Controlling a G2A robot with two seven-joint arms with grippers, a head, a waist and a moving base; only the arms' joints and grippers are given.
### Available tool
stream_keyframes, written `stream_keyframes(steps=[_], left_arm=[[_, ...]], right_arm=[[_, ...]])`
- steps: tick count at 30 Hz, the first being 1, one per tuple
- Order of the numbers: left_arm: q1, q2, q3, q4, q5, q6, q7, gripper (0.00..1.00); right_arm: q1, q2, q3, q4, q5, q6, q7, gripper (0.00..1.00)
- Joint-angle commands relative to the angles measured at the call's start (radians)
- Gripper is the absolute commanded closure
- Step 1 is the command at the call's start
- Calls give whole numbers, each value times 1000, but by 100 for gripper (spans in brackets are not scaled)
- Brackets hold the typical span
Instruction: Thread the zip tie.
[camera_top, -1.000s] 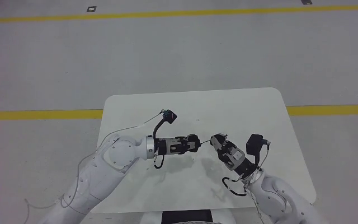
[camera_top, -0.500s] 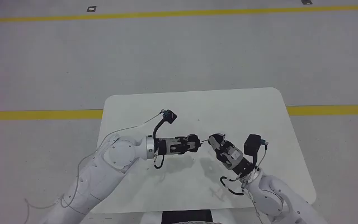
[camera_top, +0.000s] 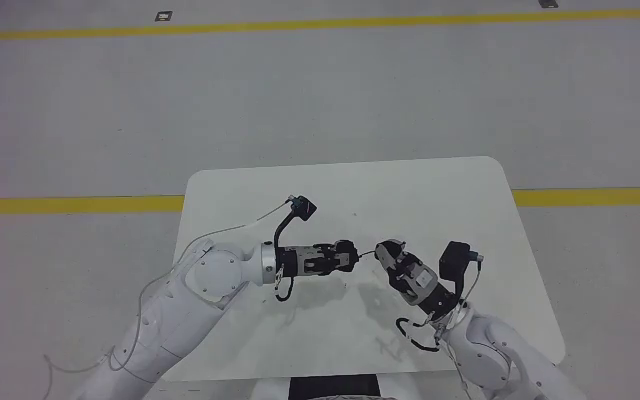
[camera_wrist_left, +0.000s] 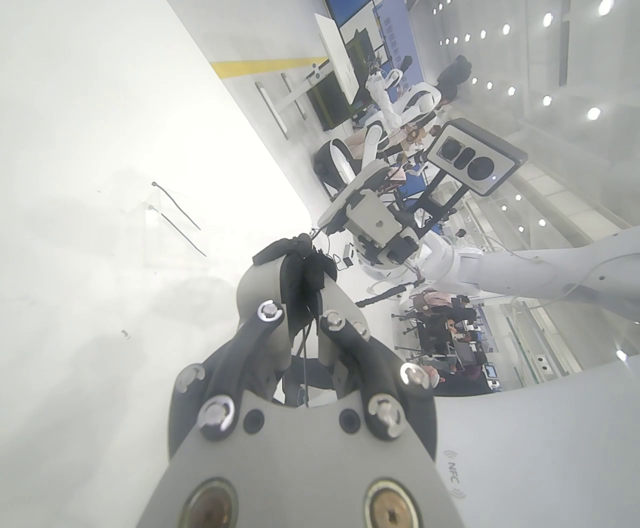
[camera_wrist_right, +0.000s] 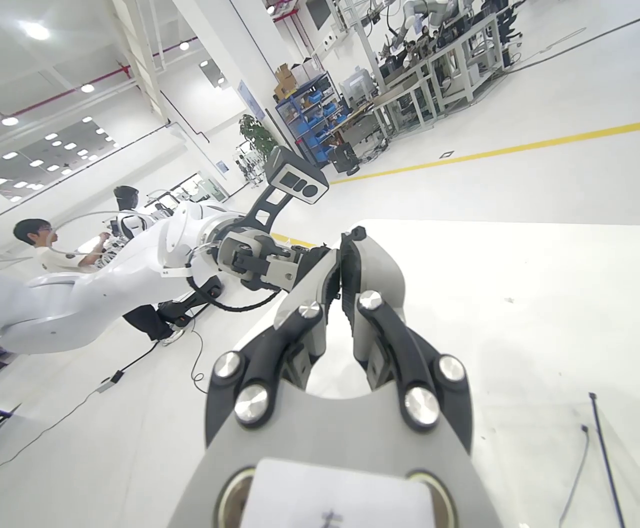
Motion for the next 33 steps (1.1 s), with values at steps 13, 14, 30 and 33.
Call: stream_keyframes(steps=[13,14,30,33], left_arm=[[0,0,0,0,0,0,0,100],[0,0,0,0,0,0,0,100],[0,0,0,0,0,0,0,100],[0,0,0,0,0,0,0,100]], right_arm=[[7,4,-6,9,8,0,13,100],[8,4,-6,9,8,0,13,100],[31,5,-45,12,1,0,13,100],[36,5,-51,18,2,0,16,100]])
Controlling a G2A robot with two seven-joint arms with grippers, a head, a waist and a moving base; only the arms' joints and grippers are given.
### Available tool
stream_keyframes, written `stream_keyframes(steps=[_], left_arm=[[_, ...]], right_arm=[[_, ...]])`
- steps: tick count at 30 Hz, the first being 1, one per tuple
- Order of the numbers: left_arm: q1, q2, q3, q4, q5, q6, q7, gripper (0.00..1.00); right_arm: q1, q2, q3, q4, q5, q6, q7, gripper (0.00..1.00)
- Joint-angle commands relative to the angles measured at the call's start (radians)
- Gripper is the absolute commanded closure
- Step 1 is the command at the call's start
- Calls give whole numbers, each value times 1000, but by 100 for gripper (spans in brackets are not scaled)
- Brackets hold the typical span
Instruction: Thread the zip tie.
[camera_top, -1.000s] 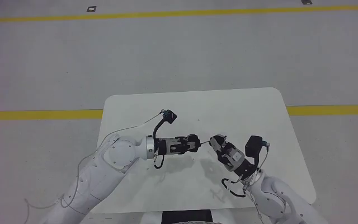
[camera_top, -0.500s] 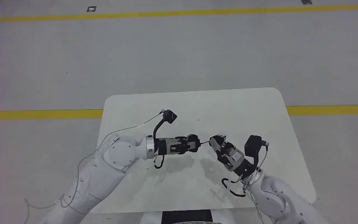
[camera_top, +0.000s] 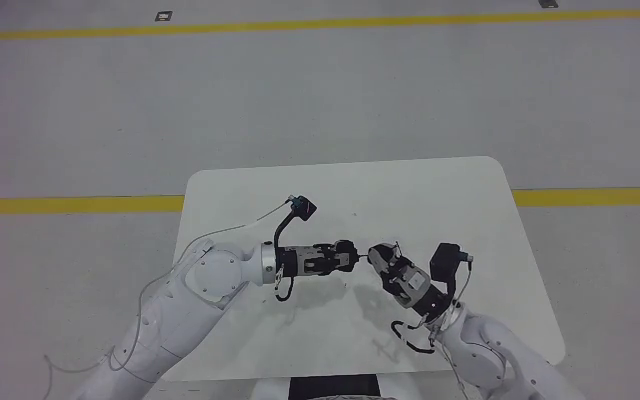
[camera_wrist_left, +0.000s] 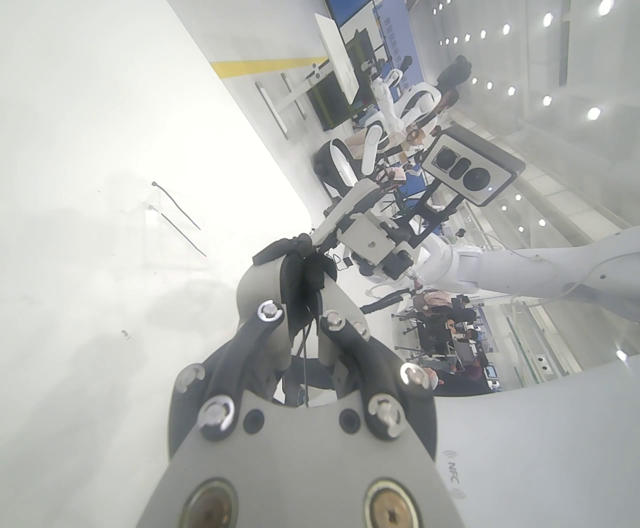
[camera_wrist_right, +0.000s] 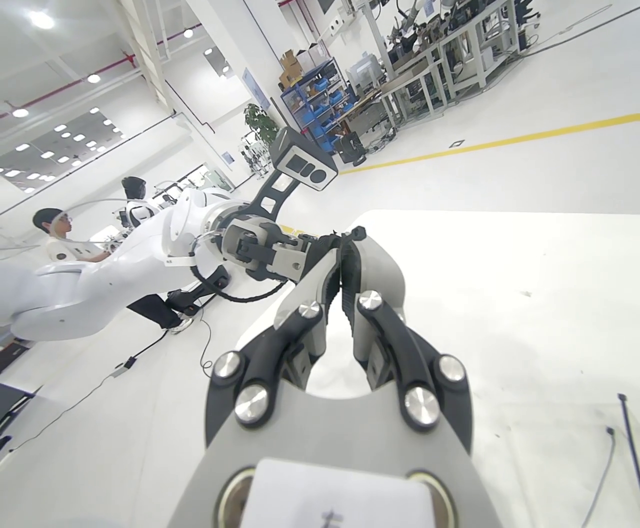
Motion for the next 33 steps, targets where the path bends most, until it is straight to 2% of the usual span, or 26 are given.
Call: stream_keyframes(steps=[1,33], left_arm=[[0,0,0,0,0,0,0,100],[0,0,0,0,0,0,0,100]], right_arm=[[3,-1,-3,3,3,0,0,100],[41,-11,-53,49,22,0,4,100]])
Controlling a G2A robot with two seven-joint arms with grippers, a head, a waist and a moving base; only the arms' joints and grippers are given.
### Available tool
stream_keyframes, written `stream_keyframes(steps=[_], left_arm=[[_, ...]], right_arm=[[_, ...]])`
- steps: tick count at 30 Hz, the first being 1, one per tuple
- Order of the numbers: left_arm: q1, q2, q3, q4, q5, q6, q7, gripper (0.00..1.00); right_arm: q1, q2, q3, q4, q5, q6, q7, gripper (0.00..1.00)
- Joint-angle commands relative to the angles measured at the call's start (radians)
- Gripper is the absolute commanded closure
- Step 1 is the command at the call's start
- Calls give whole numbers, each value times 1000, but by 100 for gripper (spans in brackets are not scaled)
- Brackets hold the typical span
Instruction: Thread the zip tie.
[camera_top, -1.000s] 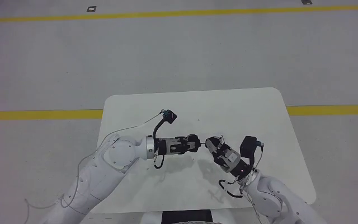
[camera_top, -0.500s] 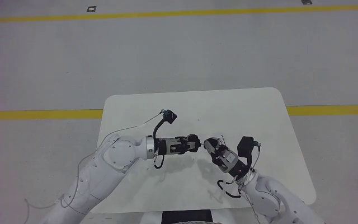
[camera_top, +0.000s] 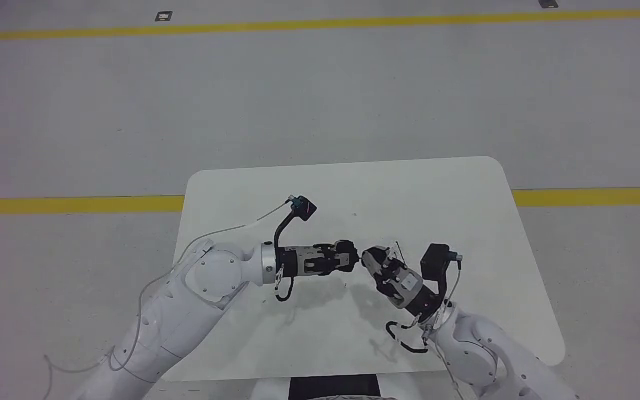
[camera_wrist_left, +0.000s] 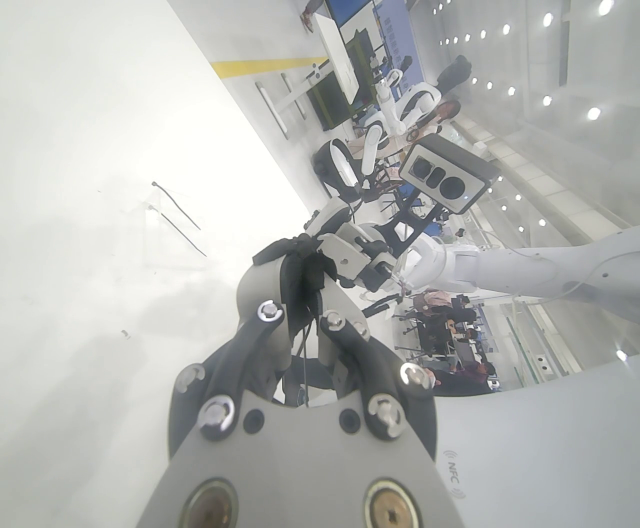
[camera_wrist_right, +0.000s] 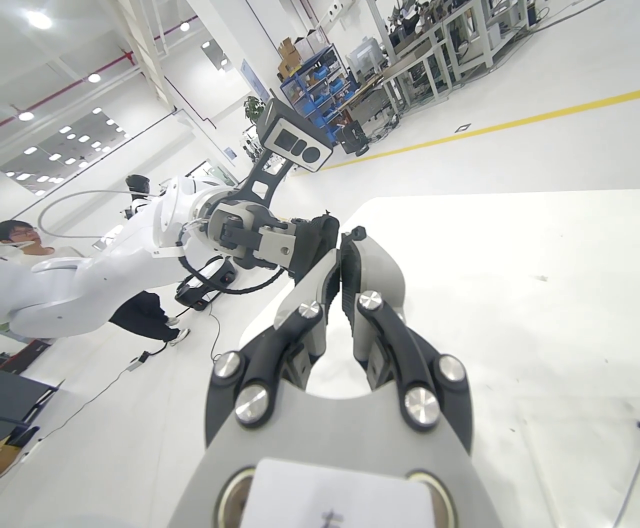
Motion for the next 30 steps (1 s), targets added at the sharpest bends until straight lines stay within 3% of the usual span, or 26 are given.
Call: stream_keyframes(steps=[1,5,6,7,14,20,26,30], left_arm=[[0,0,0,0,0,0,0,100],[0,0,0,0,0,0,0,100],[0,0,0,0,0,0,0,100],[0,0,0,0,0,0,0,100],[0,0,0,0,0,0,0,100],[0,0,0,0,0,0,0,100],[2,-1,2,-2,-7,1,11,100],[2,-8,7,-12,-161,0,28,100]], right_arm=[[0,0,0,0,-1,0,-5,100],[-1,1,2,1,-3,0,-15,100],[-2,1,4,2,-5,0,-15,86],[-3,1,7,3,-8,0,-16,0],[-26,0,42,4,-23,0,-40,0],[-91,16,88,-17,-106,0,-81,0],[-142,35,145,17,-178,0,-152,0],[-163,37,179,22,-199,0,-208,0]])
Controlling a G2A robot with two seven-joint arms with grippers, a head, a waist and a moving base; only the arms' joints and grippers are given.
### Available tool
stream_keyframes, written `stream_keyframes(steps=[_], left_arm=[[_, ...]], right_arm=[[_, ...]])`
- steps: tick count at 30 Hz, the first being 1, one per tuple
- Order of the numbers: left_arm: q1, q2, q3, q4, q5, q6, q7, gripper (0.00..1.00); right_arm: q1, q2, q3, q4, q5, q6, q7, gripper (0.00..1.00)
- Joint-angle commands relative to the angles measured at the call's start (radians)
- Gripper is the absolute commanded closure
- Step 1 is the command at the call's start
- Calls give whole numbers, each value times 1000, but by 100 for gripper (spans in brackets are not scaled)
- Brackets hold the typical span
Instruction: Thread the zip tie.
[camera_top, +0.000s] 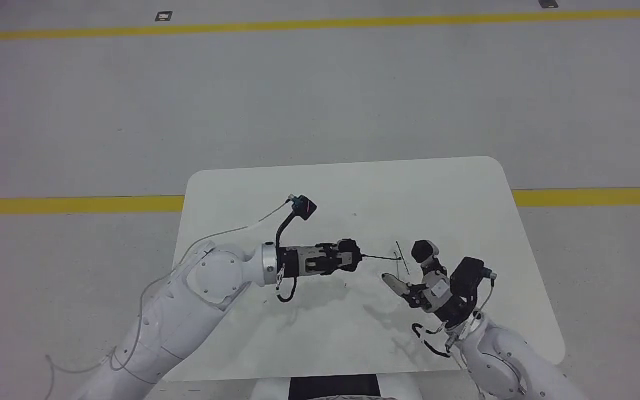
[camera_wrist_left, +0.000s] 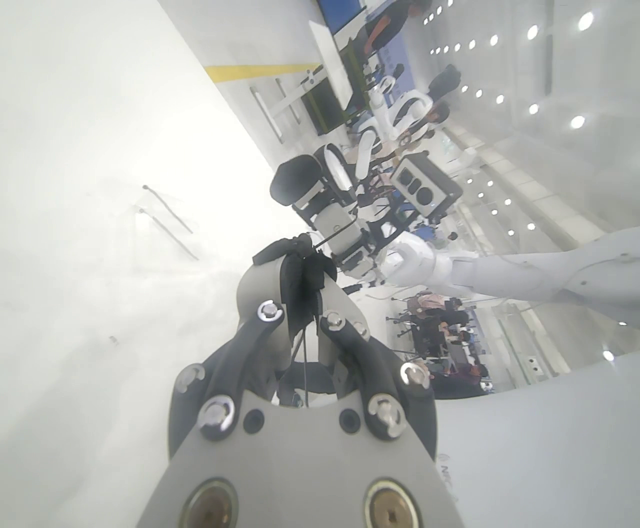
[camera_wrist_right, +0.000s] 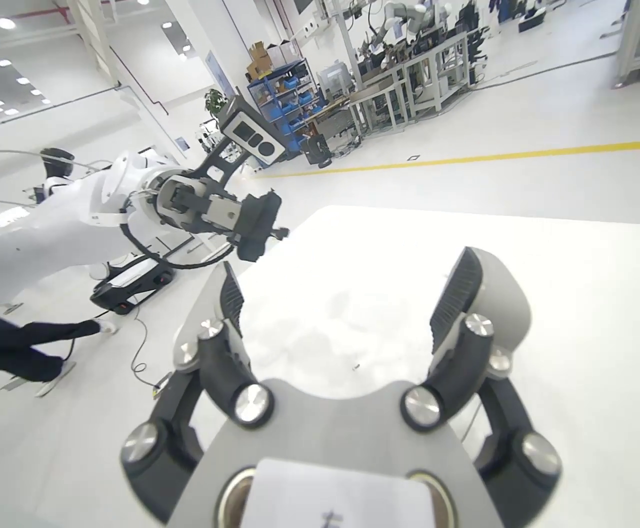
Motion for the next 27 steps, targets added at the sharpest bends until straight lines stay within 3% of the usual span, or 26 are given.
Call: stream_keyframes(steps=[1,4,8,13,16,24,27], left_arm=[[4,-5,-5,-9,-135,0,4,100],[12,-10,-30,0,-266,0,-30,100],[35,-25,-61,13,-441,0,-102,100],[40,-53,-70,84,-609,0,-191,100],[37,-71,-50,137,-699,0,-251,100],[35,-72,-47,146,-704,0,-254,100],[47,-78,-43,135,-787,8,-227,100]], right_arm=[[-7,0,13,1,-1,0,-24,0],[-14,-1,22,-5,30,0,-72,0],[-16,2,35,-9,-20,0,-133,0],[-18,-1,39,-21,-128,6,-213,0],[-16,-5,32,-28,-175,33,-228,0],[-16,-5,32,-28,-175,33,-228,0],[-16,-5,32,-28,-175,33,-228,0]])
